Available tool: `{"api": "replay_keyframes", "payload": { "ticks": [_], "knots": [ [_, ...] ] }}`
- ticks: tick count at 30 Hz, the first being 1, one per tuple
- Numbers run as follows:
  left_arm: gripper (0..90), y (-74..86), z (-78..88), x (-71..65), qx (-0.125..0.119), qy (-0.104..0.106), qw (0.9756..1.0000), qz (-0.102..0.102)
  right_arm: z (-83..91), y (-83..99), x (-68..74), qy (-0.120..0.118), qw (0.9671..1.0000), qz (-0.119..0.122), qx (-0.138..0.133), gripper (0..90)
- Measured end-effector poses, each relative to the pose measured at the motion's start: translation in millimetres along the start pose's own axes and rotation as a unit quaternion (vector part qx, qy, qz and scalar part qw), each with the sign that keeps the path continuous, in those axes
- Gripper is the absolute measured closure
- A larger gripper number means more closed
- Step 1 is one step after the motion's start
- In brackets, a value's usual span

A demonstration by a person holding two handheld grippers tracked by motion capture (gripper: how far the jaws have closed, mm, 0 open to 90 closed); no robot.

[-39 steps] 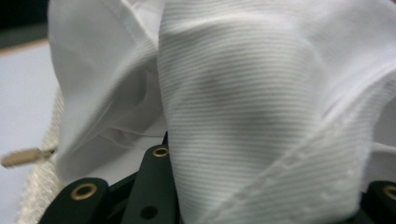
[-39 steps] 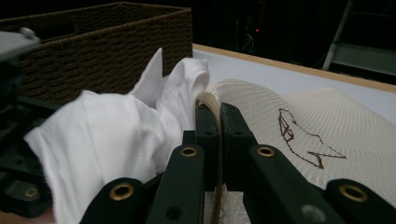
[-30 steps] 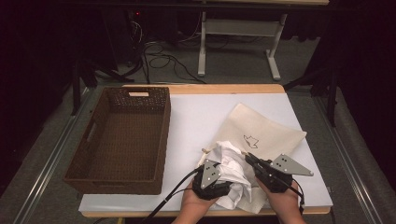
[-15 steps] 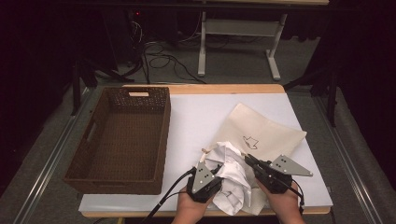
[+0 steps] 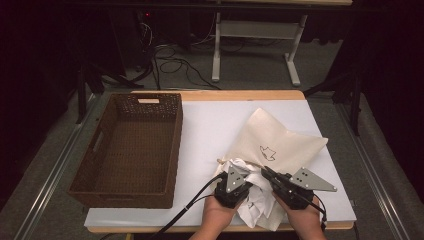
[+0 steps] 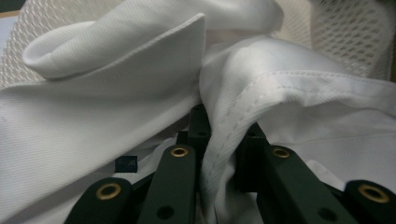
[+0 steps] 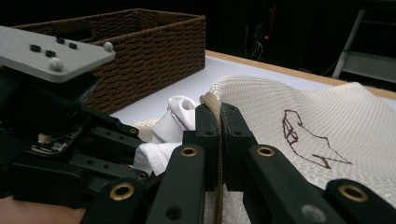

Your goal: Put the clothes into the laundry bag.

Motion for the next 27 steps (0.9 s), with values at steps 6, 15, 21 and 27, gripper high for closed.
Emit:
{"api": "replay_keyframes", "payload": {
  "ticks": [6, 15, 21, 27],
  "knots": [
    [48.7, -2.7, 18.3, -6.0, -0.038, -0.018, 0.999, -0.011, 0.2, 1.6, -2.4, 0.005, 1.0, 0.002, 0.002, 89.0],
    [27.3, 4.6, 58.5, -4.9, -0.054, -0.029, 0.9981, -0.007, 1.4, 3.5, -4.6, 0.009, 1.0, -0.001, 0.003, 88.9],
    [38.8, 16.4, 62.5, -4.0, -0.054, -0.023, 0.9983, -0.007, 1.2, 4.5, -4.1, 0.012, 0.9999, -0.001, 0.005, 88.9],
    [57.7, 17.2, 50.2, -1.9, -0.055, -0.014, 0.9984, -0.002, 0.3, 5.1, -3.4, 0.009, 0.9999, -0.002, 0.006, 88.9]
  ]
}}
Point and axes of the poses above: each handheld gripper's, and its own axes: z roughly backward along the jaws, y roughly out of its underside, x roughly to its left, the point moved 4 cm from there along -z, roughly forward along the jaws, and after that the axes turned 10 degrees about -z, right-handed, at the moved point
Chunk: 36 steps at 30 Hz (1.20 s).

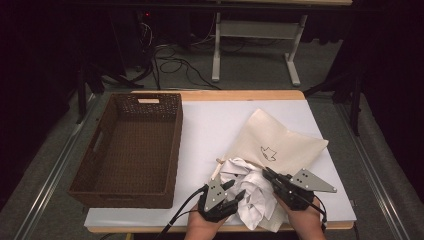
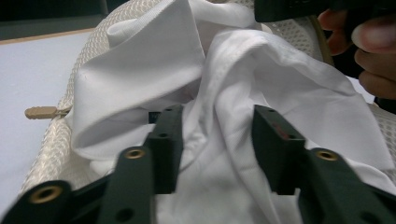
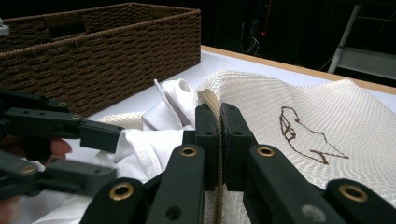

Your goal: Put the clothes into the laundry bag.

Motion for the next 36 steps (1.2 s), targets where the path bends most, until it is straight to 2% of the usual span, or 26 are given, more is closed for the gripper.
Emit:
{"api": "replay_keyframes", "payload": {
  "ticks": [3, 7, 11, 18, 20, 21, 24, 25, 27, 30, 32, 33, 36],
  "knots": [
    [68.8, -1.3, -5.9, 1.3, 0.002, -0.001, 1.0, 0.007, -0.5, 0.2, 0.2, 0.001, 1.0, 0.001, 0.001, 89.0],
    [82.2, -6.0, -14.2, 3.7, 0.008, -0.013, 0.9999, 0.003, -0.5, 0.2, 0.6, -0.001, 1.0, 0.001, 0.002, 89.0],
    [86.0, -11.0, -26.6, 8.1, 0.016, -0.02, 0.9997, 0.005, -1.0, -0.8, 0.8, -0.001, 1.0, 0.004, 0.0, 89.0],
    [86.5, -17.3, -51.4, 13.7, 0.026, -0.028, 0.9992, 0.01, -1.2, -1.1, -1.0, -0.001, 1.0, -0.001, 0.0, 89.0],
    [85.4, -16.8, -52.8, 13.7, 0.025, -0.028, 0.9992, 0.013, -1.2, -1.3, -2.1, 0.002, 1.0, -0.001, -0.001, 89.0],
    [82.6, -16.6, -50.3, 13.5, 0.023, -0.031, 0.9992, 0.009, -1.1, -1.2, -2.8, 0.002, 1.0, -0.001, -0.001, 89.0],
    [59.7, -16.2, -34.8, 12.8, 0.005, -0.035, 0.9994, 0.006, -0.5, -1.3, -4.3, 0.001, 1.0, -0.004, -0.002, 89.0],
    [54.9, -16.4, -27.4, 13.2, -0.003, -0.035, 0.9994, 0.005, -0.2, -1.2, -4.3, 0.001, 1.0, -0.003, -0.002, 89.0],
    [48.4, -16.6, -13.0, 17.1, -0.015, -0.037, 0.9992, 0.006, 0.0, -1.2, -3.5, 0.003, 1.0, -0.003, -0.002, 89.0],
    [40.6, -20.8, -0.8, 30.3, -0.026, -0.062, 0.9977, 0.006, 0.0, -1.7, -1.9, 0.002, 1.0, 0.002, -0.004, 89.0],
    [34.3, -26.0, -3.5, 39.8, -0.026, -0.058, 0.9976, 0.026, -0.2, -1.9, -1.6, 0.002, 1.0, 0.001, -0.003, 89.0],
    [31.3, -28.6, -8.2, 42.7, -0.019, -0.056, 0.9979, 0.027, -0.6, -2.0, -1.6, 0.002, 1.0, 0.001, -0.003, 89.0],
    [27.3, -36.4, -26.5, 41.8, -0.006, -0.041, 0.9992, 0.003, -1.2, -1.6, -1.6, 0.002, 1.0, -0.001, -0.001, 88.9]
  ]
}}
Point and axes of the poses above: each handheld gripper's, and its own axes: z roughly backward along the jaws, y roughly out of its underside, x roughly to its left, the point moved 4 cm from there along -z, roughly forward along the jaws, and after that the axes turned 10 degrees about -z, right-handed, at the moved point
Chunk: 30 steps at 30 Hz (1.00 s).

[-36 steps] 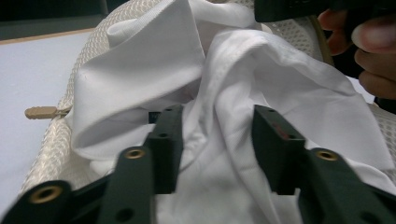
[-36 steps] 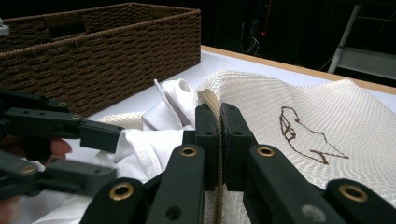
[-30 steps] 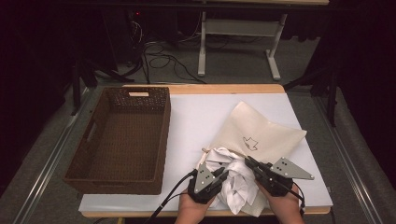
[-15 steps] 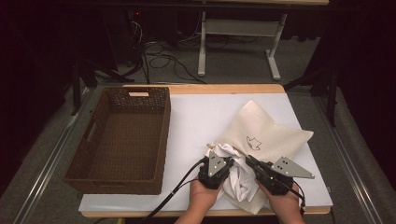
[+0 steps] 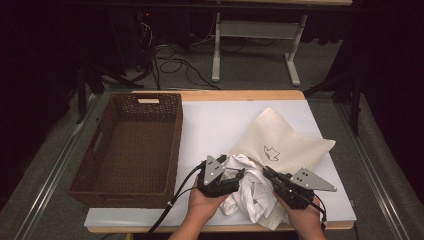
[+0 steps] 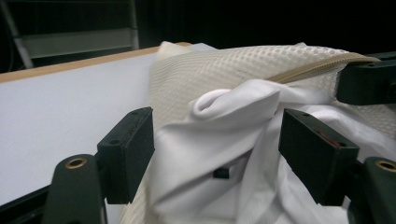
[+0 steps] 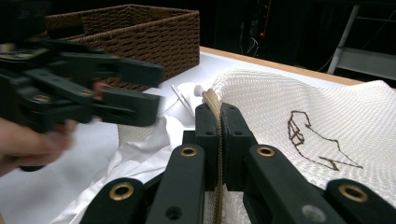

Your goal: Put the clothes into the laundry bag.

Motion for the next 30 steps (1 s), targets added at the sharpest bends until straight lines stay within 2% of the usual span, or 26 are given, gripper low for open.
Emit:
{"api": "replay_keyframes", "payload": {
  "ticks": [1, 2, 4, 7, 10, 11, 15, 17, 19, 21, 22, 24, 27, 29, 30],
  "knots": [
    [27.8, -1.3, -6.1, -1.7, 0.005, 0.006, 1.0, -0.006, -0.2, 0.1, -0.4, -0.001, 1.0, 0.001, 0.001, 89.0],
    [32.2, -2.0, -10.5, -2.9, 0.006, 0.011, 0.9999, -0.012, -0.3, 0.3, -0.7, -0.001, 1.0, 0.0, 0.0, 89.0],
    [45.6, -1.7, -17.3, -6.2, 0.006, 0.024, 0.9996, -0.015, -0.4, 0.3, -1.5, -0.003, 1.0, 0.001, -0.001, 89.0],
    [67.2, 1.2, -20.3, -8.2, 0.014, 0.027, 0.9993, -0.021, -0.9, 0.7, -1.8, -0.003, 1.0, -0.003, 0.001, 89.0],
    [83.2, 3.8, -18.3, -10.9, 0.022, 0.025, 0.9991, -0.024, -2.1, 0.7, -1.5, -0.003, 1.0, -0.002, 0.001, 89.0],
    [84.8, 4.3, -17.3, -13.2, 0.025, 0.029, 0.999, -0.023, -2.4, 0.6, -1.4, -0.003, 1.0, -0.002, 0.001, 89.1],
    [85.9, 7.6, -14.4, -31.6, 0.022, 0.045, 0.9979, -0.04, -2.3, -0.4, -1.8, -0.002, 1.0, -0.002, 0.0, 89.1],
    [85.6, 10.1, -19.0, -33.4, 0.027, 0.041, 0.9982, -0.034, -2.4, -0.8, -1.3, -0.009, 1.0, -0.004, -0.002, 89.1],
    [82.9, 12.0, -24.9, -29.4, 0.034, 0.035, 0.9987, -0.015, -1.7, -1.2, 1.0, -0.015, 0.9999, -0.005, -0.002, 89.1],
    [70.8, 11.7, -25.9, -25.7, 0.03, 0.03, 0.9991, -0.002, 0.1, -2.0, 3.1, -0.018, 0.9998, 0.003, -0.006, 89.0],
    [65.2, 11.1, -23.3, -24.9, 0.025, 0.032, 0.9992, -0.002, 1.0, -2.0, 3.4, -0.016, 0.9998, 0.004, -0.006, 89.0],
    [54.0, 10.3, -13.2, -24.8, 0.019, 0.029, 0.9994, -0.009, 2.0, -1.1, 1.4, -0.014, 0.9999, 0.001, -0.006, 89.0],
    [40.7, 13.2, 10.6, -22.8, 0.008, 0.02, 0.9997, -0.014, 2.7, -0.2, -1.6, -0.013, 0.9999, -0.004, -0.005, 89.0],
    [31.4, 20.4, 26.3, -19.2, 0.014, 0.019, 0.9997, -0.007, 3.3, -0.4, -1.5, -0.012, 0.9999, 0.0, -0.005, 89.0],
    [27.0, 26.0, 32.5, -18.4, 0.025, 0.021, 0.9995, 0.0, 3.9, -0.4, -1.2, -0.01, 0.9999, 0.002, -0.003, 89.0]
  ]
}}
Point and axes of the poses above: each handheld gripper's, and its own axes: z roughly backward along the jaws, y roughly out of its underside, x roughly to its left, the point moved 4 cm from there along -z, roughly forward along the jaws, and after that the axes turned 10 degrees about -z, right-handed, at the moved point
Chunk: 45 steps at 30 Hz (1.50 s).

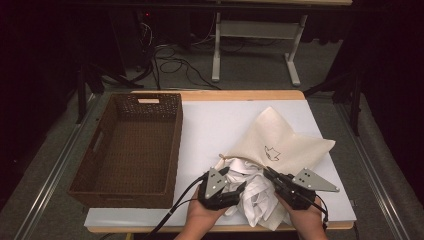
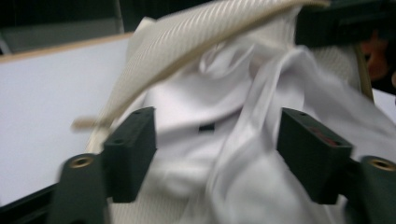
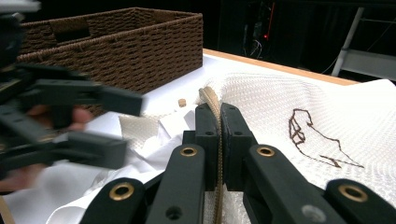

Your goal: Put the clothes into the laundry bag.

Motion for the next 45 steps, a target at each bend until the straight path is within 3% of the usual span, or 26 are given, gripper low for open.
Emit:
{"api": "replay_keyframes", "payload": {
  "ticks": [2, 5, 7, 9, 11, 12, 15, 18, 21, 24, 27, 33, 45],
  "knots": [
    [18.0, 13.9, 7.8, -3.1, 0.022, 0.009, 0.9997, 0.003, -0.1, 0.4, 1.3, 0.0, 1.0, 0.0, 0.0, 89.0],
    [15.1, 34.7, 6.4, -13.9, 0.056, 0.029, 0.998, 0.003, -1.2, 1.0, 2.0, 0.003, 1.0, 0.002, 0.002, 89.0],
    [14.9, 41.3, -4.0, -21.6, 0.084, 0.051, 0.9951, -0.003, -2.2, 1.8, 2.6, 0.005, 1.0, -0.002, 0.003, 89.0],
    [18.2, 39.8, -12.2, -25.4, 0.112, 0.053, 0.9921, -0.021, -2.8, 2.2, 2.6, 0.004, 1.0, 0.002, 0.003, 89.0],
    [28.4, 36.0, -16.6, -27.8, 0.107, 0.07, 0.9917, -0.005, -3.2, 3.1, 3.2, 0.004, 1.0, 0.001, 0.006, 89.0],
    [40.5, 35.5, -18.2, -28.9, 0.109, 0.071, 0.9915, -0.006, -3.6, 3.5, 3.2, 0.005, 1.0, 0.002, 0.006, 89.0],
    [65.0, 34.7, -19.3, -28.6, 0.105, 0.067, 0.9922, -0.002, -4.8, 3.7, 3.6, 0.003, 1.0, 0.0, 0.006, 89.0],
    [75.7, 33.0, -12.2, -29.1, 0.093, 0.059, 0.9939, -0.01, -5.0, 2.8, 5.7, -0.001, 1.0, -0.001, 0.004, 89.0],
    [77.5, 29.5, 1.9, -29.6, 0.076, 0.043, 0.996, -0.018, -4.4, 1.0, 10.9, -0.015, 0.9999, -0.005, -0.001, 89.0],
    [78.2, 22.7, 15.8, -27.7, 0.055, 0.027, 0.998, -0.018, -4.2, -0.2, 16.7, -0.021, 0.9998, 0.007, -0.001, 89.0],
    [78.4, 17.1, 18.7, -29.1, 0.046, 0.023, 0.9985, -0.02, -5.0, 0.5, 18.0, -0.019, 0.9998, 0.011, 0.0, 89.0],
    [78.3, 12.3, 6.8, -30.5, 0.044, 0.018, 0.9985, -0.027, -4.7, 2.0, 12.5, -0.015, 0.9999, 0.005, 0.001, 89.0],
    [78.2, 8.1, -25.2, -26.7, 0.044, 0.008, 0.9988, -0.02, -4.8, 2.4, 10.5, -0.011, 0.9999, 0.002, 0.002, 89.0]
  ]
}}
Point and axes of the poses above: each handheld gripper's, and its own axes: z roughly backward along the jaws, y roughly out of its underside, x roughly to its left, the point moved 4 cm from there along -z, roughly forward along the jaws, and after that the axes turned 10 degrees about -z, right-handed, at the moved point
